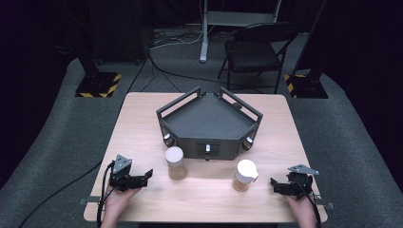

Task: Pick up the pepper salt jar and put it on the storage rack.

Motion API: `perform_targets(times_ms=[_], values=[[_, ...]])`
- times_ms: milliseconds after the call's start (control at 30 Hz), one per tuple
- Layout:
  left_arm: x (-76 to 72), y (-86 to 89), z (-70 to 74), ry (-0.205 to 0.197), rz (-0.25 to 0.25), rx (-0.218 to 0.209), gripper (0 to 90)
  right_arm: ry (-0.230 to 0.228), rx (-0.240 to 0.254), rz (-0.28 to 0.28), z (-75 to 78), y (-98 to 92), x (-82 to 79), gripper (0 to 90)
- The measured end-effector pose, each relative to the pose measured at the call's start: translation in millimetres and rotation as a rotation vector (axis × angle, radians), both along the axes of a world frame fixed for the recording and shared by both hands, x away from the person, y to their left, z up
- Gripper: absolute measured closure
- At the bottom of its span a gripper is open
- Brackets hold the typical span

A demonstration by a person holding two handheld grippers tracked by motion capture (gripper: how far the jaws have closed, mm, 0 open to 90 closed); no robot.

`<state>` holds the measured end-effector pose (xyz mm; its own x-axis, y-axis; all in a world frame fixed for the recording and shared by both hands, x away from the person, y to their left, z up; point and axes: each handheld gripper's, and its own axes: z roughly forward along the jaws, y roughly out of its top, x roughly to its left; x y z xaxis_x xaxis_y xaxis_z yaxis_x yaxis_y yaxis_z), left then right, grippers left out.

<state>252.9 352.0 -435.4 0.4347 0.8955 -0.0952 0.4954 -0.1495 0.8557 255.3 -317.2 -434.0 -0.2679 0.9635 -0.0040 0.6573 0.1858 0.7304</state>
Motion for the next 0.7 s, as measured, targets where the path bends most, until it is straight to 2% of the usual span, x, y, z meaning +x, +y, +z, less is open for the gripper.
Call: perform_targets(times_ms=[133,700], values=[[-1.9,2.8,1.3,-0.018,-0.019,-0.028,2.0,0.0,0.0,-0.002,0.0,0.3,0.0,0.0],[-9.2,-1.8,13.1,-0.08,-0.109,-0.048,2.8,0.0,0.0,-0.002,0.0,0.4,0.0,0.0]])
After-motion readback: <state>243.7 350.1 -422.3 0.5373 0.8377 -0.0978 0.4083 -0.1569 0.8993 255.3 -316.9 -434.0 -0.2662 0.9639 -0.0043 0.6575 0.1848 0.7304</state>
